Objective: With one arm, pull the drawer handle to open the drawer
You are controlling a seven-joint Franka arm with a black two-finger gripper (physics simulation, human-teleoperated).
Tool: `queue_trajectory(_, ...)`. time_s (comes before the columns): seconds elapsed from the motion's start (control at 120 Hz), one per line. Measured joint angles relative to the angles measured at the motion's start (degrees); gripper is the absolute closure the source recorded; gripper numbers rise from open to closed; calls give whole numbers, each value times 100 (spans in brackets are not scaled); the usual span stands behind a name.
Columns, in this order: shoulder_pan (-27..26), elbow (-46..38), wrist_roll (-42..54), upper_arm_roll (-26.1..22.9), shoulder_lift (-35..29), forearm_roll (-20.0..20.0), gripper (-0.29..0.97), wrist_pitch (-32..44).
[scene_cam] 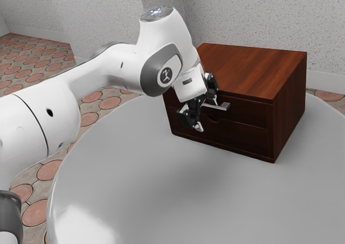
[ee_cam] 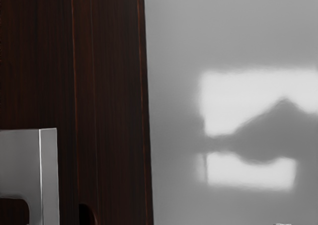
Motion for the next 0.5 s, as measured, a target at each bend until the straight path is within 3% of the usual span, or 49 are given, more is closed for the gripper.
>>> queue_trajectory(0.5,-17,-1,-49,14,-84,25,57,-27)
